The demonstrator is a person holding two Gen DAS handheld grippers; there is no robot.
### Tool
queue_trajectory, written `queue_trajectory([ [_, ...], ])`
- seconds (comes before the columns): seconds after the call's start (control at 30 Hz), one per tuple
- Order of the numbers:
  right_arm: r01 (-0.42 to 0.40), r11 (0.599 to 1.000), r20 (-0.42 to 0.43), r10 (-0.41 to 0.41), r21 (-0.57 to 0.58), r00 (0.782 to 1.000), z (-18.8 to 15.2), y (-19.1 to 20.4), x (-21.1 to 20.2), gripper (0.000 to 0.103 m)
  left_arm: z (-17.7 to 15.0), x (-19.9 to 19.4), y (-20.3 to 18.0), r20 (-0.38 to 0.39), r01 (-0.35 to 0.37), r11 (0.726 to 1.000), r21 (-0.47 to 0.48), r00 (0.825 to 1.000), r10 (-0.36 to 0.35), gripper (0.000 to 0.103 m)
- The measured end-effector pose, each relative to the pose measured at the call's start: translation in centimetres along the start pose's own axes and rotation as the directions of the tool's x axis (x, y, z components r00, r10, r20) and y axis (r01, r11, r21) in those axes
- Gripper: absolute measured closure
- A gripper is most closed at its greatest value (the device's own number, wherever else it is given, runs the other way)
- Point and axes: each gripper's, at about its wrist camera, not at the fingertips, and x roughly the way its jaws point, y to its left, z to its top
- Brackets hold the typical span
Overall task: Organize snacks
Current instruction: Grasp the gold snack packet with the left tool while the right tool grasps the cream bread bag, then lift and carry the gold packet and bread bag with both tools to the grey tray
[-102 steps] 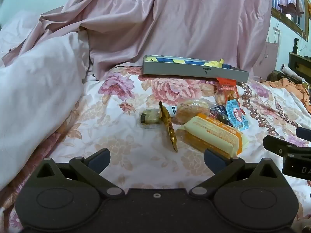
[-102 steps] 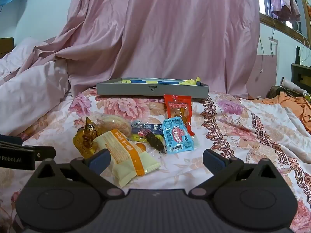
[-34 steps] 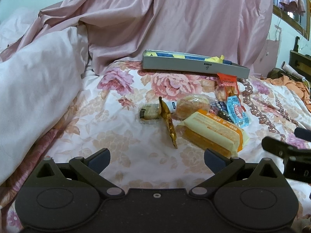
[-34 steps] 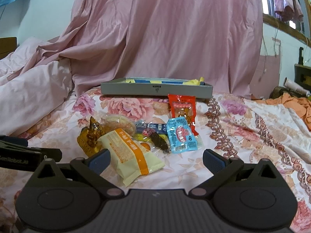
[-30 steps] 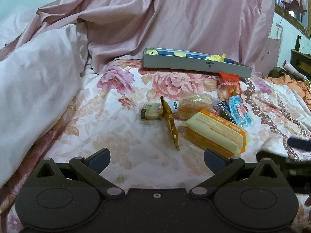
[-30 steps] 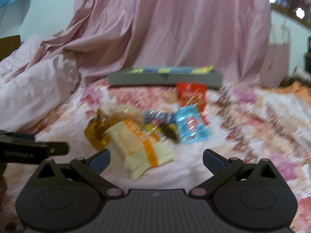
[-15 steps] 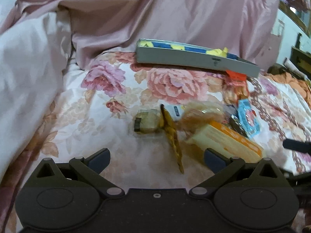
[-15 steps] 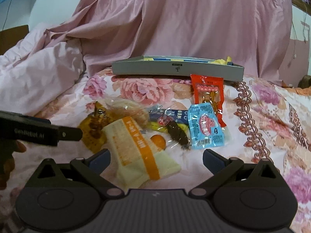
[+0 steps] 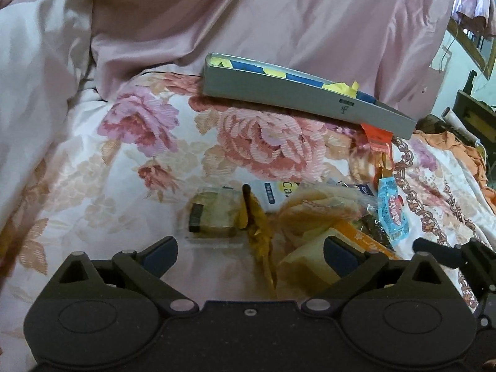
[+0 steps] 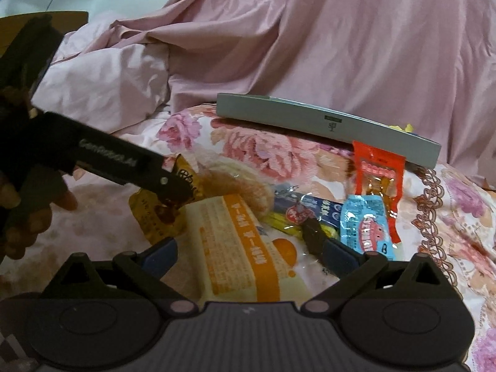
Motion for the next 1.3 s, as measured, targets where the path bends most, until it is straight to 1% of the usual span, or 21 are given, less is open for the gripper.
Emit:
queue_trajectory([
  [0.1,0.001,1.0,-0.002,-0.001,0.005,1.0,-0.2,0.0,0.2,0.011,0.0,0.4,-0.4,-0.01,0.016,1.0,0.008,1.0,-0.016,0.007],
  [0.2,0.002,1.0,-0.002,-0.002,0.009,1.0,-0.3,0.1,0.2,0.015,0.0,0.9,-0.6,-0.018,0.026,1.0,0.009,1.0,-0.025,0.01],
  [0.33,0.002,1.0,0.016,-0.002,-0.008,1.0,-0.4,0.5,0.1,0.019,0.1,1.2,0.0,-0.019,0.052,0.998,-0.032,0.998,-0.052,0.016],
  [0.43,-0.004,1.0,0.022,0.004,-0.019,1.0,-0.4,0.6,0.0,0.024,0.2,1.3,0.5,-0.02,0.076,0.995,-0.069,0.997,-0.077,0.021],
  [0.5,-0.005,1.0,0.026,0.006,-0.023,1.0,-0.5,0.7,0.0,0.03,0.2,1.4,0.6,-0.025,0.094,0.992,-0.082,0.995,-0.096,0.027],
  [0.57,-0.003,1.0,0.032,0.003,-0.025,0.999,-0.4,0.7,0.0,0.032,0.2,1.5,0.8,-0.025,0.11,0.989,-0.101,0.993,-0.113,0.032],
  [0.6,-0.005,1.0,0.034,0.006,-0.024,0.999,-0.4,0.7,0.0,0.035,0.2,1.5,0.8,-0.023,0.119,0.987,-0.106,0.992,-0.122,0.037],
  [0.63,-0.006,1.0,0.036,0.007,-0.024,0.999,-0.4,0.7,0.0,0.035,0.2,1.6,0.8,-0.021,0.124,0.987,-0.105,0.992,-0.127,0.041],
  [0.7,-0.009,1.0,0.038,0.01,-0.025,0.999,-0.4,0.7,0.0,0.037,0.2,1.7,0.9,-0.018,0.135,0.985,-0.104,0.99,-0.138,0.05],
  [0.83,-0.012,0.999,0.027,0.013,-0.031,1.0,-0.4,0.8,0.4,0.037,0.2,2.1,1.4,-0.018,0.162,0.977,-0.142,0.986,-0.166,0.059],
  [0.9,-0.016,1.0,0.021,0.017,-0.026,1.0,-0.4,0.8,0.7,0.037,0.1,2.3,1.8,-0.031,0.156,0.974,-0.165,0.986,-0.163,0.065],
  [0.97,-0.018,1.0,0.021,0.018,-0.024,1.0,-0.5,0.7,0.7,0.037,-0.1,2.5,2.0,-0.042,0.134,0.975,-0.177,0.989,-0.143,0.067],
  [1.0,-0.017,0.999,0.021,0.017,-0.028,1.0,-0.5,0.8,0.8,0.037,-0.1,2.6,2.1,-0.049,0.123,0.976,-0.182,0.99,-0.134,0.07],
  [1.07,-0.017,0.999,0.022,0.018,-0.038,1.0,-0.5,0.9,0.7,0.037,-0.2,2.8,2.4,-0.059,0.112,0.975,-0.19,0.99,-0.125,0.072],
  [1.2,-0.015,0.998,0.017,0.016,-0.053,1.0,-0.4,1.2,0.7,0.039,-0.3,3.0,2.5,-0.058,0.107,0.977,-0.185,0.991,-0.12,0.072],
  [1.3,-0.018,0.998,-0.001,0.017,-0.065,1.0,-0.4,1.3,1.0,0.036,-0.3,3.2,2.4,-0.057,0.103,0.979,-0.179,0.992,-0.115,0.071],
])
